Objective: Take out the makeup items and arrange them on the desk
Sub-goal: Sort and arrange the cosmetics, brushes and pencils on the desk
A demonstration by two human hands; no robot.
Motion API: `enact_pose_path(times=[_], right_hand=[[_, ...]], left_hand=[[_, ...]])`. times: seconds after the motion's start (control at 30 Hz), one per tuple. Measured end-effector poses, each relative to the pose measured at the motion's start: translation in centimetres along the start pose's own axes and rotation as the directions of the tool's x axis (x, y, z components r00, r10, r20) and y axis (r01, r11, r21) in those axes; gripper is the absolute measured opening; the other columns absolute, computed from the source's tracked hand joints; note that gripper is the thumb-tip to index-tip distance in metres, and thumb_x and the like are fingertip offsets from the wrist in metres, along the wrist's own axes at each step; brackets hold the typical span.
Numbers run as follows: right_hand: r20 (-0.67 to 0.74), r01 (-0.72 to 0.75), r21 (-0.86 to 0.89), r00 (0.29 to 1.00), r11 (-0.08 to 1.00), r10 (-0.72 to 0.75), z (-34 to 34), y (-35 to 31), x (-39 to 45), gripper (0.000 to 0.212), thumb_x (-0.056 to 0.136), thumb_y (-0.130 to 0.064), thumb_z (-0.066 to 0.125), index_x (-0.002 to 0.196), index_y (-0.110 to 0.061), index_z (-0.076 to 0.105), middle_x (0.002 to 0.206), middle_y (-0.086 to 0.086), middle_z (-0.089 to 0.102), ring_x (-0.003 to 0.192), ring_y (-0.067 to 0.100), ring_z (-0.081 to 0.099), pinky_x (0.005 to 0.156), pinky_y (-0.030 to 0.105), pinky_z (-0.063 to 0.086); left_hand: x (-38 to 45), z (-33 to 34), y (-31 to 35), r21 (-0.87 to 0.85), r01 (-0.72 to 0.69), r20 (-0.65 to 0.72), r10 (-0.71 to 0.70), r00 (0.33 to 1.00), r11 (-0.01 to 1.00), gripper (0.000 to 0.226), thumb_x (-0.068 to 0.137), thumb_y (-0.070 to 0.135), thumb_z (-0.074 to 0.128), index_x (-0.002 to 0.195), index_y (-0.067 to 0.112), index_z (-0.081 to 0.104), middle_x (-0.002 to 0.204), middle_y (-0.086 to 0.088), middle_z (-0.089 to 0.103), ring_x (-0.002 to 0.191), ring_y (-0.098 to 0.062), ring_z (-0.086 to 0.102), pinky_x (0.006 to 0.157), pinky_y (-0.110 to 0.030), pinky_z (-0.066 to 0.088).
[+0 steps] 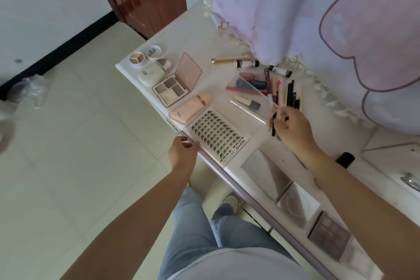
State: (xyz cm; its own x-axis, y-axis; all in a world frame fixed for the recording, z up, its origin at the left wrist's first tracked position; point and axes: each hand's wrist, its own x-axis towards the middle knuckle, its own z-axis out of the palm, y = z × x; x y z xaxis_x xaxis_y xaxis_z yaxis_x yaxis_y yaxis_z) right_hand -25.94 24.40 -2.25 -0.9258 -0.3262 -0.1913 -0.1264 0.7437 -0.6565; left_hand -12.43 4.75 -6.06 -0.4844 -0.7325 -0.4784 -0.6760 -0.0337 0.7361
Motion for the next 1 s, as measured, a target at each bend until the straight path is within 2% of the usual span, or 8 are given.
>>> enact_pose_path(times=[0.13, 0.3, 0.53, 0.6, 0.7, 0.8, 0.87, 1.0], right_hand=[[0.159, 0.206, -0.421, 0.976, 0.884, -0.151, 1.6, 1.9, -5.9, 0.036, 0.082, -0.042, 0.057, 0.106, -0.016, 0.054, 0.101, 0.001, 0.057, 0.099, 0.021, 0.053, 0.08, 0.025, 0.029], [0.217, 0.098, -0.601, 0.975, 0.793, 0.044, 4.5, 3.8, -10.4, 0.082, 0.068, -0.054, 0.059, 0.136, -0.02, 0.029, 0.131, 0.003, 0.043, 0.118, 0.023, 0.04, 0.095, 0.037, 0.028], [0.125, 0.093, -0.251, 0.99, 0.964, -0.063, 3.4, 2.8, -10.1, 0.063, 0.067, -0.038, 0.068, 0.122, -0.016, 0.047, 0.106, -0.003, 0.059, 0.102, 0.018, 0.055, 0.095, 0.031, 0.037], [0.127, 0.089, -0.056, 0.989, 0.994, -0.081, 1.8, 2.0, -9.6, 0.068, 0.065, -0.033, 0.073, 0.124, -0.015, 0.045, 0.101, -0.007, 0.056, 0.099, 0.013, 0.053, 0.089, 0.023, 0.039], [0.125, 0.169, 0.015, 0.978, 0.986, -0.169, -0.6, 0.9, -9.4, 0.074, 0.065, -0.03, 0.075, 0.13, -0.017, 0.04, 0.103, -0.012, 0.045, 0.1, 0.005, 0.043, 0.087, 0.014, 0.033], [0.051, 0.233, 0.028, 0.971, 0.972, -0.235, -2.9, -0.1, -9.0, 0.067, 0.065, -0.034, 0.076, 0.123, -0.025, 0.043, 0.102, -0.022, 0.043, 0.095, -0.001, 0.043, 0.083, 0.01, 0.035], [0.1, 0.126, 0.23, 0.983, 0.965, -0.153, -5.0, -1.5, -8.4, 0.054, 0.074, -0.033, 0.071, 0.119, -0.034, 0.041, 0.1, -0.024, 0.049, 0.087, -0.002, 0.05, 0.072, 0.009, 0.042], [0.194, 0.08, 0.416, 0.965, 0.906, -0.174, -9.4, -5.0, -6.7, 0.04, 0.085, -0.016, 0.06, 0.103, -0.048, 0.045, 0.077, -0.014, 0.062, 0.057, 0.002, 0.055, 0.053, 0.012, 0.044]], left_hand=[[-2.4, -0.1, -1.0, 0.289, -0.318, 0.1, 0.302, 0.948, 0.903, 0.03, 0.084, 0.011, 0.059, 0.114, 0.008, 0.055, 0.099, 0.001, 0.054, 0.074, -0.006, 0.049, 0.064, -0.015, 0.038], [-4.7, 1.1, -1.3, 0.324, -0.625, 0.427, 0.479, 0.766, 0.71, 0.035, 0.085, 0.007, 0.056, 0.12, 0.005, 0.054, 0.114, -0.008, 0.056, 0.103, -0.018, 0.053, 0.087, -0.016, 0.033], [-4.4, 2.8, 2.3, 0.218, -0.626, 0.691, 0.334, 0.641, 0.749, 0.052, 0.086, 0.01, 0.057, 0.134, 0.008, 0.038, 0.129, -0.009, 0.046, 0.11, -0.015, 0.049, 0.092, -0.018, 0.036], [-3.9, 2.6, 3.9, 0.156, -0.51, 0.754, 0.232, 0.615, 0.846, 0.058, 0.086, 0.012, 0.06, 0.137, 0.011, 0.034, 0.125, -0.004, 0.047, 0.107, -0.015, 0.051, 0.092, -0.024, 0.044], [-3.9, 2.1, 6.2, 0.006, -0.255, 0.817, 0.143, 0.559, 0.967, 0.04, 0.086, 0.005, 0.058, 0.124, 0.007, 0.047, 0.1, 0.002, 0.056, 0.082, -0.011, 0.061, 0.068, -0.018, 0.054], [-4.3, 1.8, 8.4, -0.117, -0.199, 0.797, 0.211, 0.565, 0.973, 0.015, 0.085, 0.001, 0.057, 0.093, 0.013, 0.059, 0.081, 0.003, 0.063, 0.062, -0.004, 0.061, 0.056, -0.015, 0.049], [-4.6, 1.5, 10.6, -0.189, -0.208, 0.779, 0.276, 0.563, 0.96, 0.017, 0.083, -0.001, 0.057, 0.083, 0.015, 0.063, 0.068, 0.009, 0.067, 0.058, -0.004, 0.06, 0.055, -0.016, 0.047], [-6.2, 1.1, 16.1, -0.215, -0.376, 0.736, 0.403, 0.544, 0.901, 0.019, 0.076, -0.001, 0.067, 0.07, 0.015, 0.061, 0.061, 0.007, 0.062, 0.055, -0.004, 0.056, 0.054, -0.016, 0.046]])
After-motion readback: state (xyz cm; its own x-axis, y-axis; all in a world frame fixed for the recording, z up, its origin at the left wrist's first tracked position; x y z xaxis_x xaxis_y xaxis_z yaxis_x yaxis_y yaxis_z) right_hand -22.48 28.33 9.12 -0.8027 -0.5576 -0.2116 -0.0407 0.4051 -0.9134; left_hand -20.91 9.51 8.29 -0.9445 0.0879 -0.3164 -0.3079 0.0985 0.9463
